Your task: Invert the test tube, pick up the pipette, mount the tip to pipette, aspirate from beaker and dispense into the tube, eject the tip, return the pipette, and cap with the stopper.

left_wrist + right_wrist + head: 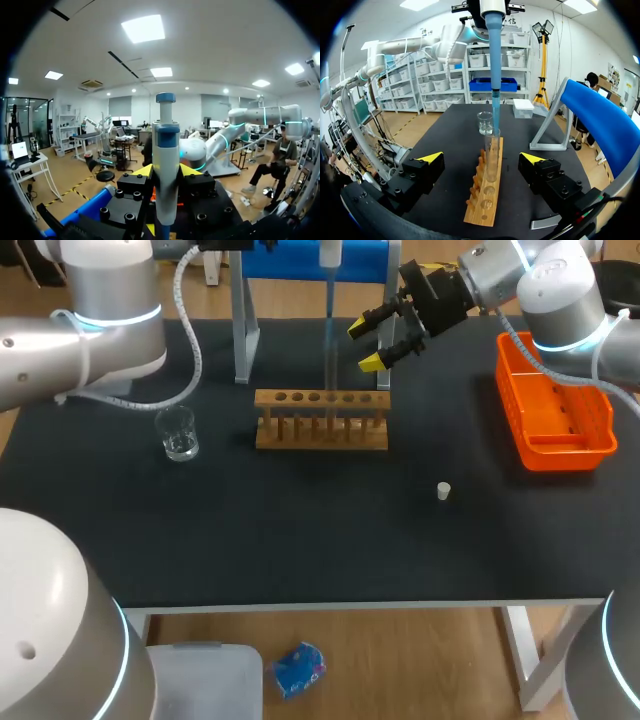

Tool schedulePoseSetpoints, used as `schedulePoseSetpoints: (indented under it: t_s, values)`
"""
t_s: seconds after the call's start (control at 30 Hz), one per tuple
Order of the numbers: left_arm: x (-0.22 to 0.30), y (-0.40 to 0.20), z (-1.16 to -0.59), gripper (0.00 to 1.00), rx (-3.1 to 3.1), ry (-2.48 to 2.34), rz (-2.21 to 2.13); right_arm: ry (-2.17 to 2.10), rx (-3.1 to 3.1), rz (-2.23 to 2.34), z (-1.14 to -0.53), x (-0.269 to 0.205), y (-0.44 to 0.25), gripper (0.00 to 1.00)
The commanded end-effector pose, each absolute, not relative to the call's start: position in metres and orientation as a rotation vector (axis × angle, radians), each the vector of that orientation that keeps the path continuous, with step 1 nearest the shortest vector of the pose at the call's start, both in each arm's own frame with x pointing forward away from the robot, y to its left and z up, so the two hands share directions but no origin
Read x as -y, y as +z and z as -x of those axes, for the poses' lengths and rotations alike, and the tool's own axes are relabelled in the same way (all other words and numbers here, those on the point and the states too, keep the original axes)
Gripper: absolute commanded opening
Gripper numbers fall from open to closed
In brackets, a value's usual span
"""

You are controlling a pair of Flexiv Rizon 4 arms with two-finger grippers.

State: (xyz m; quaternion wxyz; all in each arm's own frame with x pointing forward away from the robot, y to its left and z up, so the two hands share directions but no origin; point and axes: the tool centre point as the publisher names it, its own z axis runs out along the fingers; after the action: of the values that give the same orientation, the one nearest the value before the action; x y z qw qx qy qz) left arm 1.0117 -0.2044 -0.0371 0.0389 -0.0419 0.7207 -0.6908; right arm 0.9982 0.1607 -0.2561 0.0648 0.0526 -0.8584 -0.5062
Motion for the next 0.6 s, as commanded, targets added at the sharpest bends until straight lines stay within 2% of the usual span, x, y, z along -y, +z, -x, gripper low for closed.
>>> schedulePoseSetpoints:
  t_s: [0.03,0.6]
  values:
    - [0.2023,-0.0374,-1.0067,0.00,-2.209,-2.114,0.144,-1.521,2.589,-0.162,-0.9994,-0.1599,-0.2554,1.00]
    - [0.2094,-0.0421,-0.9994,0.00,-2.208,-2.188,0.163,-1.521,2.589,-0.162,-0.9994,-0.1599,-0.2554,1.00]
